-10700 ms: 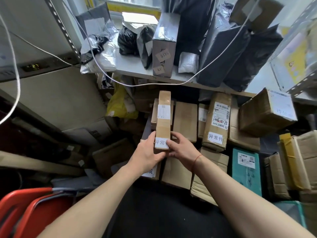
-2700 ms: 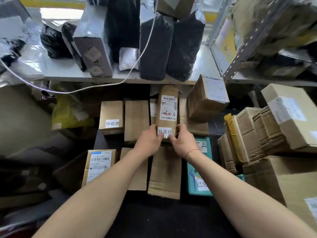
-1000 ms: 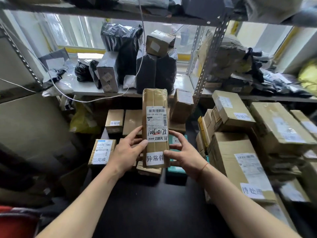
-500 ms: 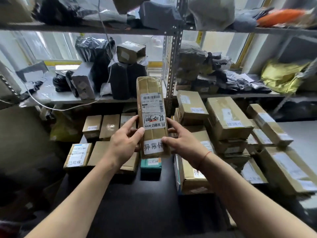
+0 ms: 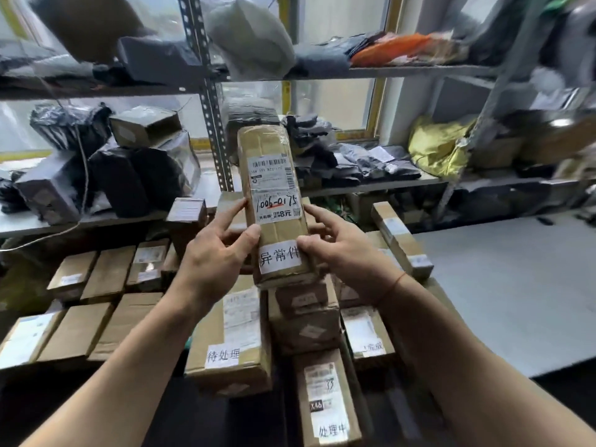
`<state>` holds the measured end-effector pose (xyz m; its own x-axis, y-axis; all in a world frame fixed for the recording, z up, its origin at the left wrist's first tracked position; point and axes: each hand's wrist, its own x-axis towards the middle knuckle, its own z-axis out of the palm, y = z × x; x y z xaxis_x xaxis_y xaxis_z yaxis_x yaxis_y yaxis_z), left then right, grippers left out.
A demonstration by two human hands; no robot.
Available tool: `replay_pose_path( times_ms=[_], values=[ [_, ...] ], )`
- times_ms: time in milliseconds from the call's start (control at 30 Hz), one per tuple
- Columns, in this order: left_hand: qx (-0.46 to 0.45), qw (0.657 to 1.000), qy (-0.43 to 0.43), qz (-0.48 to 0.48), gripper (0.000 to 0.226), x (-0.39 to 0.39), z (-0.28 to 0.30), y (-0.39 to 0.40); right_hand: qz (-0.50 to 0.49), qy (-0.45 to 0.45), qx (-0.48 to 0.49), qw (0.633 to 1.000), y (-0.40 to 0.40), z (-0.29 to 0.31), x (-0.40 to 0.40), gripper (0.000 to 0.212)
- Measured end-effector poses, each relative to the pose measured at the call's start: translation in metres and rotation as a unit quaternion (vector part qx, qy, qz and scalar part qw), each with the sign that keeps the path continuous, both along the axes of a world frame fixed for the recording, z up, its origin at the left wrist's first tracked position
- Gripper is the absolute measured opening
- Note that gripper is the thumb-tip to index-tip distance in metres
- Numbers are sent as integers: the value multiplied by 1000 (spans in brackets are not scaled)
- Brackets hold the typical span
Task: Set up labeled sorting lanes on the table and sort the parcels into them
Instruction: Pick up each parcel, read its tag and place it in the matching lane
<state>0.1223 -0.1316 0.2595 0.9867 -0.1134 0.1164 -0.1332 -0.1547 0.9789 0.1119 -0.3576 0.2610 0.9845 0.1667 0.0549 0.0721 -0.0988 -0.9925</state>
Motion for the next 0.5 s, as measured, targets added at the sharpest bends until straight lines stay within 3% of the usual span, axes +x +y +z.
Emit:
replay_pose_path(
  times_ms=[167,333,500],
  values=[
    [24,997,-6,-73,66,28,12,-70,-59,1,29,998,-70,6,3,52],
    [92,993,-9,-79,74,49,0,-142,-85,33,34,995,-137,-9,14,55],
    [84,990,80,-76,75,74,-26,-211,-72,77,29,994,-202,-42,45,57]
  ],
)
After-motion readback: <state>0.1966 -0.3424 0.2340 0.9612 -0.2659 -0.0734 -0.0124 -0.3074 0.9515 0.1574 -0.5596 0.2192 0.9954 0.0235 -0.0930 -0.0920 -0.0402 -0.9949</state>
